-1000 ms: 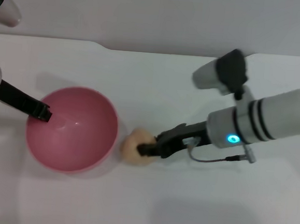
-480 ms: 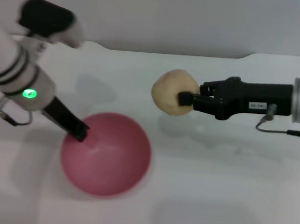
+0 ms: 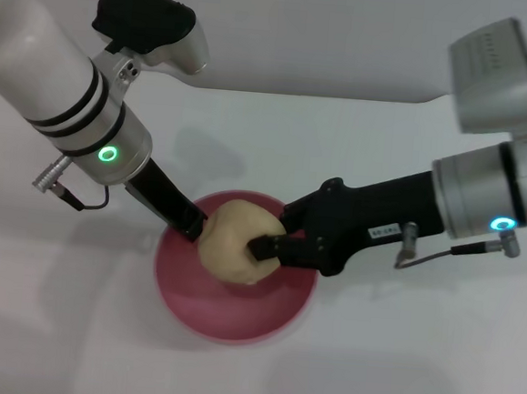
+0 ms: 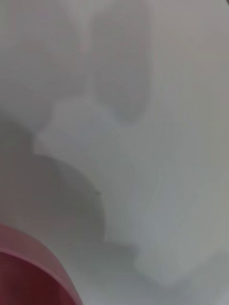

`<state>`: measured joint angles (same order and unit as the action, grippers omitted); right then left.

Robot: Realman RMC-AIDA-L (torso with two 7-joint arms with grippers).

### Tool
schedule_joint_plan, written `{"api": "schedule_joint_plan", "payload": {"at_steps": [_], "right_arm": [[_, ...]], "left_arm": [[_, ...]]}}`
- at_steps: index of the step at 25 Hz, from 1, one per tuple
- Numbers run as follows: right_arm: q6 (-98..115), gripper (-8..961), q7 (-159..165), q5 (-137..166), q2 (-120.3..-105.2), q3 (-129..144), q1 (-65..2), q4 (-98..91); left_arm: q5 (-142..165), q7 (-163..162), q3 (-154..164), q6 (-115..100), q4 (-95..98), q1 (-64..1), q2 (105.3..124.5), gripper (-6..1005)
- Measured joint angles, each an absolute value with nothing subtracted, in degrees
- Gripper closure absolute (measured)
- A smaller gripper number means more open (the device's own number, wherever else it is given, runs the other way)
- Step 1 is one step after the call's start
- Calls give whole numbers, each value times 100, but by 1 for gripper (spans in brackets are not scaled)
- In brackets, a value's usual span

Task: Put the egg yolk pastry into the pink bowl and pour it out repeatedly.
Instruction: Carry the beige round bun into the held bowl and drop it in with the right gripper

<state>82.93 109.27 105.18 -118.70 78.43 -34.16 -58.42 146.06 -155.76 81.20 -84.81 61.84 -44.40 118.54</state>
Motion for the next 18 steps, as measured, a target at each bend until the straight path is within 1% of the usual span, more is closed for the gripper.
{"api": "schedule_joint_plan", "payload": {"at_steps": [2,8,14,17,18], "right_arm": [[8104,807,11130,10640,-11873,7954,-3440,-5839],[7954,726,11470,10848,-11873,7995,-3470,-5863],[7939,597,11519,10806,-11876,7729,-3383,-5943],[7906,533,11652,10789,-11879,7231,-3267,-5959],[7895,511,11689,10808,-11873,6703,-3166,-5917]], "left_arm": [[14603,-15595,8113,-8496,6196,-4423,11847,1000],[14589,-15590,8117,-8466,6209,-4414,11849,999],[14564,-15554,8121,-8336,6277,-4341,11846,999],[14535,-15496,8137,-8079,6600,-4102,11834,1000],[14532,-15425,8181,-7821,6890,-3863,11832,1000]]}}
